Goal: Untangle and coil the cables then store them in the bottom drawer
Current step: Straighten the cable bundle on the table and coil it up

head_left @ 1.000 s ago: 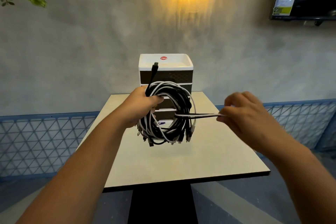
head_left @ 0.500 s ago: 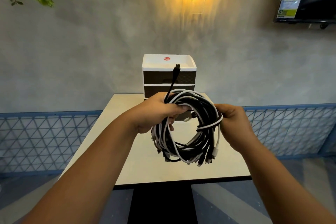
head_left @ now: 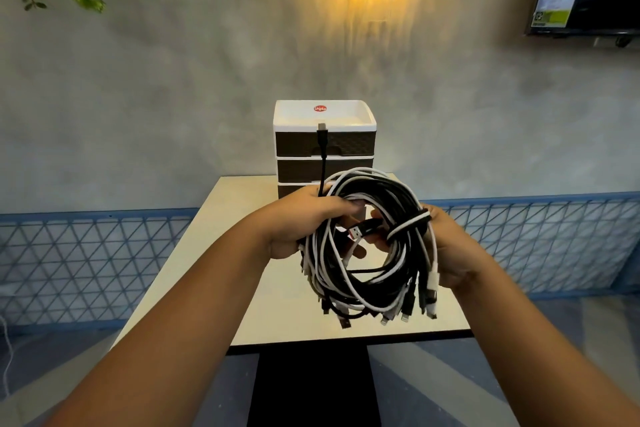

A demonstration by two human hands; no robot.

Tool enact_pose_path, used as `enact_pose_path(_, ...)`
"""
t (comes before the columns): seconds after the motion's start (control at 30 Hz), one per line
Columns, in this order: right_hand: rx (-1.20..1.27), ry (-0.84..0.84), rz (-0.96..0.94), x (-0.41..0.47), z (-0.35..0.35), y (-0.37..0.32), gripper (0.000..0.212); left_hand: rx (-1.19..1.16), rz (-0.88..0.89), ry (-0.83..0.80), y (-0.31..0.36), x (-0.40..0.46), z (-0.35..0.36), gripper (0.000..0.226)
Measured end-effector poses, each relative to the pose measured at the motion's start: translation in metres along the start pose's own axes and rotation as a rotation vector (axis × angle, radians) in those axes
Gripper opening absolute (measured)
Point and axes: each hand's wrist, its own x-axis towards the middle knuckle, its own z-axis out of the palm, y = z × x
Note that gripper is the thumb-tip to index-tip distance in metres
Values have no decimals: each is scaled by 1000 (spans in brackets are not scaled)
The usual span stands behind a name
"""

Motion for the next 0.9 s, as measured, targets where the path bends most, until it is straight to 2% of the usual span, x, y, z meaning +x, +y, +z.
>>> enact_pose_path(0.1,84,-63,70,-1,-8,2,22,-42,-49,-47,-1,0,0,30)
enact_pose_path(0.2,224,-113,161,-4,-15,1,37,-44,-69,-40,-2,2,-2,30)
enact_pose_path(0.3,435,-38,235,-6,-20,3,39,-46,-92,-24,-4,4,-2,28)
enact_pose_path(0.33,397,-16,255,-6,-21,2,46,-46,-97,-17,-5,5,-2,27)
enact_pose_path(0.4,111,2,287,-7,-15,-5,61,-43,-96,0,-7,5,0,24)
enact_pose_path(0.47,-216,110,230,-8,-2,-14,60,-30,-82,33,-10,6,1,22)
enact_pose_path(0.5,-382,196,138,-9,5,-20,50,-17,-72,54,-12,7,2,21)
enact_pose_path(0.57,-778,336,-166,-15,14,-28,29,12,-50,98,-13,9,3,21)
enact_pose_path(0.63,-1305,269,-406,-20,22,-33,23,46,-23,132,-14,11,5,20)
enact_pose_path(0.7,-1732,224,-487,-20,29,-24,30,63,3,146,-13,13,7,20)
enact_pose_path(0.77,-1862,307,-446,-18,34,-10,36,59,19,149,-12,14,10,19)
enact_pose_path(0.9,-1856,420,-484,-13,34,6,28,64,31,157,-11,15,13,21)
